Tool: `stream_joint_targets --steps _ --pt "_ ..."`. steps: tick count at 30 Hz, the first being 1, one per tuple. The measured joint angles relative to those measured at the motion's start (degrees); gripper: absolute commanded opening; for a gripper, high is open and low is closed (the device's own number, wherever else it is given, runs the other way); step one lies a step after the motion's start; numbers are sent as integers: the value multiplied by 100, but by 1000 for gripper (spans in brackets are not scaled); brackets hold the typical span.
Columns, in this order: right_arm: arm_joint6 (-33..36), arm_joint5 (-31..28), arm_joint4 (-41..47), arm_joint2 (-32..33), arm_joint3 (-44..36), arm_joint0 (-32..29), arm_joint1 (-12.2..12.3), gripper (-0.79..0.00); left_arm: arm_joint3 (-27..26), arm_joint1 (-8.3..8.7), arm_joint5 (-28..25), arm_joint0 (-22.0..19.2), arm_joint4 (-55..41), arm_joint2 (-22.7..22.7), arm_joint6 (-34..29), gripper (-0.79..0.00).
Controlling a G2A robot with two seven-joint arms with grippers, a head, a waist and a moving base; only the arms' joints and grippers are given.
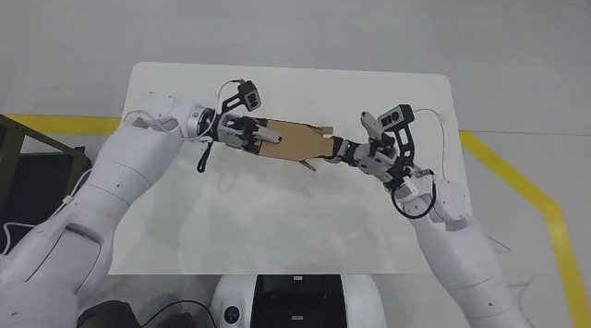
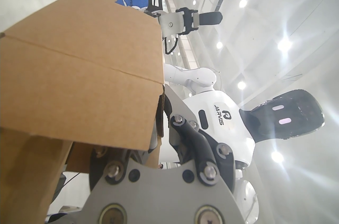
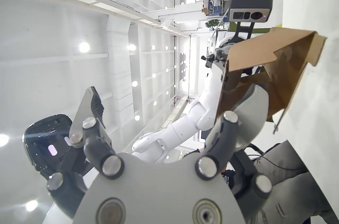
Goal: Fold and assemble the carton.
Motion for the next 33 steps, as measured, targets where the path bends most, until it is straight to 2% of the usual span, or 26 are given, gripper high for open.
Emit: stream_joint_targets --steps 10,23,33 --pt "-38 -120 85 -211 167 96 -70 0 -181 10 19 -24 -77 208 0 -785" --pt "15 -303 -116 52 315 170 -55 0 -450 164 20 13 -45 533 0 -785" --pt "123 -253 -132 -25 405 228 -79 0 -687 281 -34 -49 -140 826 0 -785"
